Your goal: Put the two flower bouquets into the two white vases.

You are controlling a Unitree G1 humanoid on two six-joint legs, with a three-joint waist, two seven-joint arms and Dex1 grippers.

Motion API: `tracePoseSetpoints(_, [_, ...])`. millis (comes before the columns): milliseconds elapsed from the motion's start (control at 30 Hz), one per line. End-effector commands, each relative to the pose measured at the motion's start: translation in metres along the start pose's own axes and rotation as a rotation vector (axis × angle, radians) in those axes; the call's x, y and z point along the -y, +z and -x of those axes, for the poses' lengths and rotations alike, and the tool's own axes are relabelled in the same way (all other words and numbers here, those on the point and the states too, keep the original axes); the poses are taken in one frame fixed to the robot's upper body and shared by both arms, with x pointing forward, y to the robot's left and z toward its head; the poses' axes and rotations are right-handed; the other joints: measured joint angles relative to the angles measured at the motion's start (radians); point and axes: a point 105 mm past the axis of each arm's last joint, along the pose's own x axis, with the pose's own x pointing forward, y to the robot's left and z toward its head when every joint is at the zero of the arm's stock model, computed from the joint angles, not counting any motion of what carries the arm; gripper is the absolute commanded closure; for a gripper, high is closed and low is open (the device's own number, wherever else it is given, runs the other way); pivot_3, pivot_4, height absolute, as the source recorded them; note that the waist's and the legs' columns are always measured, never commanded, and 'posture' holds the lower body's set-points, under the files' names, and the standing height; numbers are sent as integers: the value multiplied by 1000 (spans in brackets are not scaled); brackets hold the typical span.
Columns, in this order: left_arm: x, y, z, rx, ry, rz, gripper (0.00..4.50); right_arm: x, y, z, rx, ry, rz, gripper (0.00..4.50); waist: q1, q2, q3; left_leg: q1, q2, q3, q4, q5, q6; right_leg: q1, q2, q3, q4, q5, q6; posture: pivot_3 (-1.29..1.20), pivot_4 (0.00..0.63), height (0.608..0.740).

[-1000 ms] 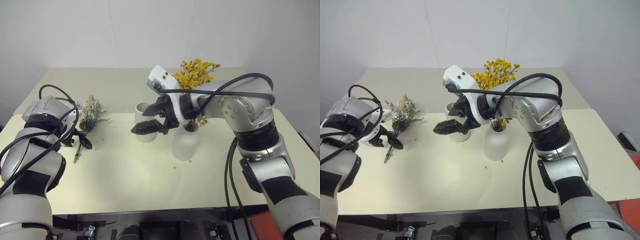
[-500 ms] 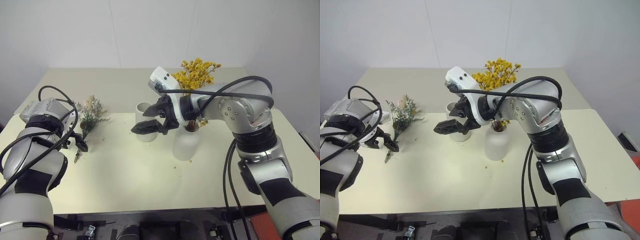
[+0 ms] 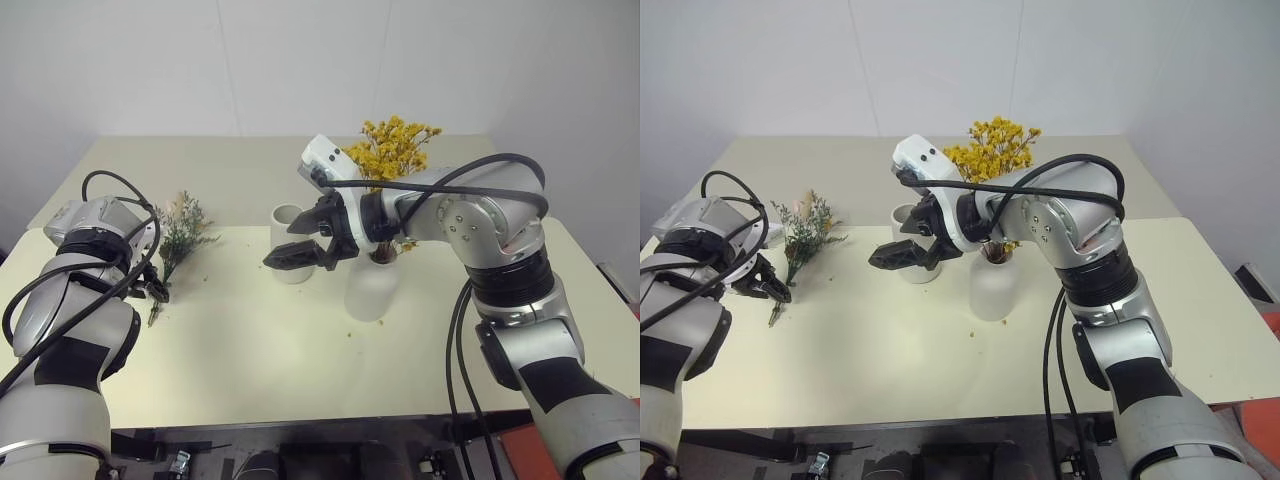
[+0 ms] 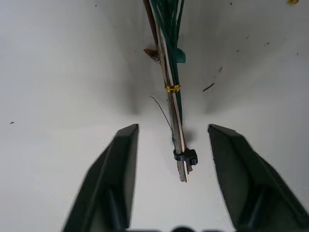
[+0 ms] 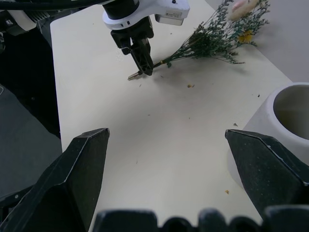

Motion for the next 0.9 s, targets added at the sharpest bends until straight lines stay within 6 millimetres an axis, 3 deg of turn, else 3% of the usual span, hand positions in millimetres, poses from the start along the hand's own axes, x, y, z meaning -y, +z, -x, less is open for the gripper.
tracePoseSetpoints(33, [-4,8,15,43,21,0,3249,-3,11,8,52,-10,34,0,0,0,0,0,0,0,0,0,0,0,0,0,0,0,0,0,150,740])
tracePoseSetpoints(67, [-3,8,14,40,17,-3,3539,-3,11,7,53,-9,34,0,0,0,0,0,0,0,0,0,0,0,0,0,0,0,0,0,150,740])
tracePoseSetpoints(167, [-2,6,13,31,8,-6,3539,-3,11,7,53,-8,35,0,0,0,0,0,0,0,0,0,0,0,0,0,0,0,0,0,150,740])
tracePoseSetpoints(333, [-2,5,12,27,2,-4,4478,-4,11,7,54,-8,34,0,0,0,0,0,0,0,0,0,0,0,0,0,0,0,0,0,150,740])
tracePoseSetpoints(700, [-6,5,14,48,-9,-39,4478,-4,10,4,55,-7,42,0,0,0,0,0,0,0,0,0,0,0,0,0,0,0,0,0,150,740])
tracePoseSetpoints(900, [-8,19,32,133,11,-54,4478,-5,9,5,57,-7,46,0,0,0,0,0,0,0,0,0,0,0,0,0,0,0,0,0,150,740])
